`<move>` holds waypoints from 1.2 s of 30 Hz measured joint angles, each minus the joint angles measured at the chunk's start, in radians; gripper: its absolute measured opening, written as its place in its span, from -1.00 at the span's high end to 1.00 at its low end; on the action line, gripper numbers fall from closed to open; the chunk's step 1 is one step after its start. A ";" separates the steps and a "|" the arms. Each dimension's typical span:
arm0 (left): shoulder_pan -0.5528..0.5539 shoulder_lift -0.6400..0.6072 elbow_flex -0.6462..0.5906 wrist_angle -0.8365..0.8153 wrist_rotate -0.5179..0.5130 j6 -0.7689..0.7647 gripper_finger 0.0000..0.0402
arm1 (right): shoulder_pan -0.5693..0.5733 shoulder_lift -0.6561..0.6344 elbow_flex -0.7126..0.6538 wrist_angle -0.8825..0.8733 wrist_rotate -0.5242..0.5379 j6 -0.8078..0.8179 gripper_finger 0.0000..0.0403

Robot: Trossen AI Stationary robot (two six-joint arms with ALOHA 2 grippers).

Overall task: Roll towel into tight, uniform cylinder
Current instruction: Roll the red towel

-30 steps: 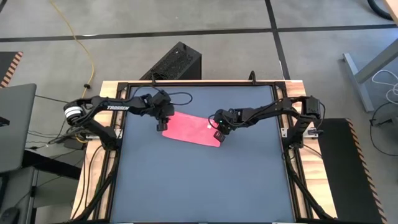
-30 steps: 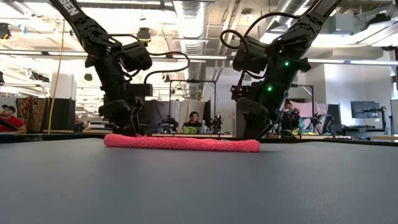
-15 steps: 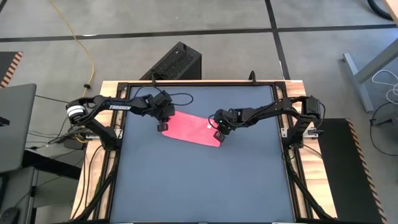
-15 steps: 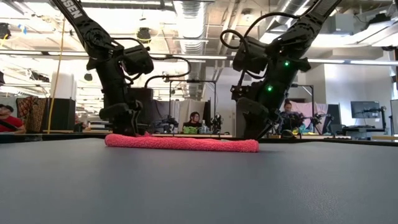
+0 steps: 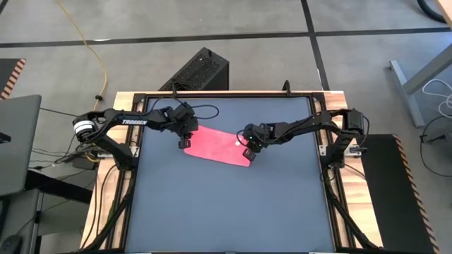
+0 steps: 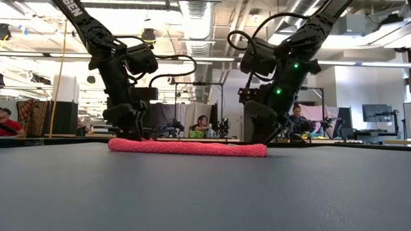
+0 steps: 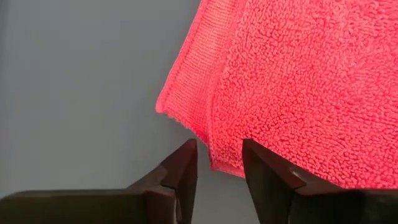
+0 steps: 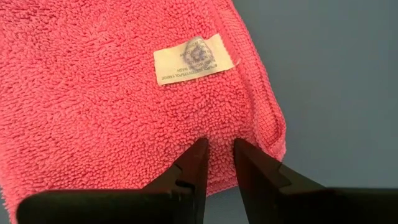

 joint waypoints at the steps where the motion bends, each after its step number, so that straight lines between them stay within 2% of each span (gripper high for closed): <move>1: 0.000 0.000 0.000 0.000 -0.004 0.001 0.49 | 0.000 0.000 0.000 0.000 0.000 0.000 0.47; 6: 0.000 0.000 0.000 0.006 -0.016 0.015 0.89 | 0.000 0.000 0.000 0.000 0.000 0.001 0.47; 8: 0.000 0.000 0.000 0.008 0.004 0.014 0.96 | 0.000 0.000 0.000 -0.001 0.000 0.001 0.47; 11: -0.004 -0.007 0.000 0.010 0.042 0.022 0.99 | 0.000 0.000 0.000 -0.001 0.000 0.001 0.47; 19: -0.014 -0.096 0.000 0.069 0.043 0.035 1.00 | 0.000 0.000 0.000 -0.005 0.000 0.001 0.47; 24: -0.011 -0.105 0.000 0.104 -0.014 0.042 1.00 | -0.002 0.000 0.000 -0.006 -0.004 0.002 0.47; 36: -0.007 0.020 0.000 0.153 -0.175 0.047 1.00 | 0.026 -0.039 -0.002 -0.089 0.003 0.057 0.47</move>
